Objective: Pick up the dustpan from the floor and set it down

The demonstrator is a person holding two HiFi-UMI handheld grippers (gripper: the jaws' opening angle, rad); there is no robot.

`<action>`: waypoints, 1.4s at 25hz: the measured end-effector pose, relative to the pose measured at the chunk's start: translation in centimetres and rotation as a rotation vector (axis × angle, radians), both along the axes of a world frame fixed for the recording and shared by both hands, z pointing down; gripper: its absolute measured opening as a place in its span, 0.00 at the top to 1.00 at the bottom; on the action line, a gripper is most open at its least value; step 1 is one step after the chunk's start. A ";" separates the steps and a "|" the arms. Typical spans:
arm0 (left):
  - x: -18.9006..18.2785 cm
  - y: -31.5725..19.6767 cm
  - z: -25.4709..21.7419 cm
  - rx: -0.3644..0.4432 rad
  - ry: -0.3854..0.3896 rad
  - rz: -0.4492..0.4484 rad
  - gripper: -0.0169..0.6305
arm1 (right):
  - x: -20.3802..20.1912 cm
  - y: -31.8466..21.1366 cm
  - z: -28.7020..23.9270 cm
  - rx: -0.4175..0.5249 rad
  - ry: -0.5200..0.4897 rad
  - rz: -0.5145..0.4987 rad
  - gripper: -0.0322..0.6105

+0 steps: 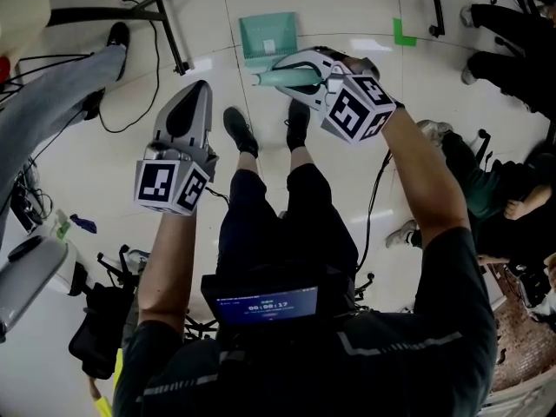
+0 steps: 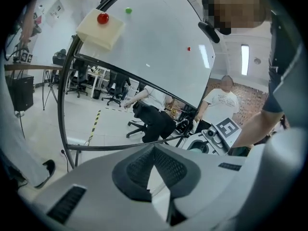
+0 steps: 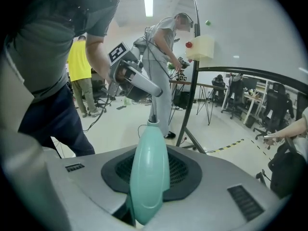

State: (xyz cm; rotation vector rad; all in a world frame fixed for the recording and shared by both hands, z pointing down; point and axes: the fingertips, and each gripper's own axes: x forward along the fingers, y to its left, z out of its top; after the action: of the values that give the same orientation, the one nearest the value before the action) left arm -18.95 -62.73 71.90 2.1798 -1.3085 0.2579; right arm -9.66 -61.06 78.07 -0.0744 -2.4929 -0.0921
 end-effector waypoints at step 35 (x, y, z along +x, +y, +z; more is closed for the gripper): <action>4.8 2.7 0.6 0.024 0.028 0.074 0.94 | 3.7 5.9 3.1 -0.125 0.004 0.029 0.54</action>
State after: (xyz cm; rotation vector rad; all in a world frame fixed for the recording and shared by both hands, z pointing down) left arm -14.13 -60.00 72.54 2.2465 -1.2233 0.2414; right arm -5.98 -55.14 81.18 -0.0903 -2.4931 0.0761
